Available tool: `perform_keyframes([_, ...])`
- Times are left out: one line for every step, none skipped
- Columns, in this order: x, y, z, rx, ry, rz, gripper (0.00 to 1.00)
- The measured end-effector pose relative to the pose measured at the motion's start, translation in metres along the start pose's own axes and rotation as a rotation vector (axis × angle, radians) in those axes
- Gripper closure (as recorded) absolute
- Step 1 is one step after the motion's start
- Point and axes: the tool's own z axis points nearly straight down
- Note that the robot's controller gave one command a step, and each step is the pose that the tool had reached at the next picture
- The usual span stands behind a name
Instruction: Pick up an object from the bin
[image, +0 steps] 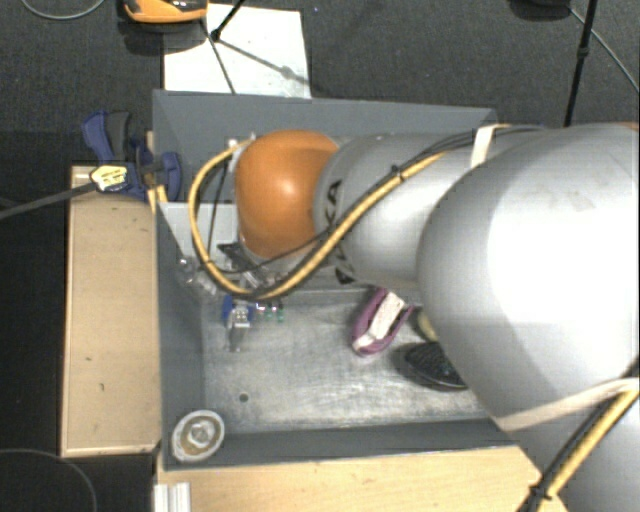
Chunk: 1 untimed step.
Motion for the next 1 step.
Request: perform_keyframes([0.0041, -0.0208, 0.0015, 0.003, 0.006, 0.125, 0.0])
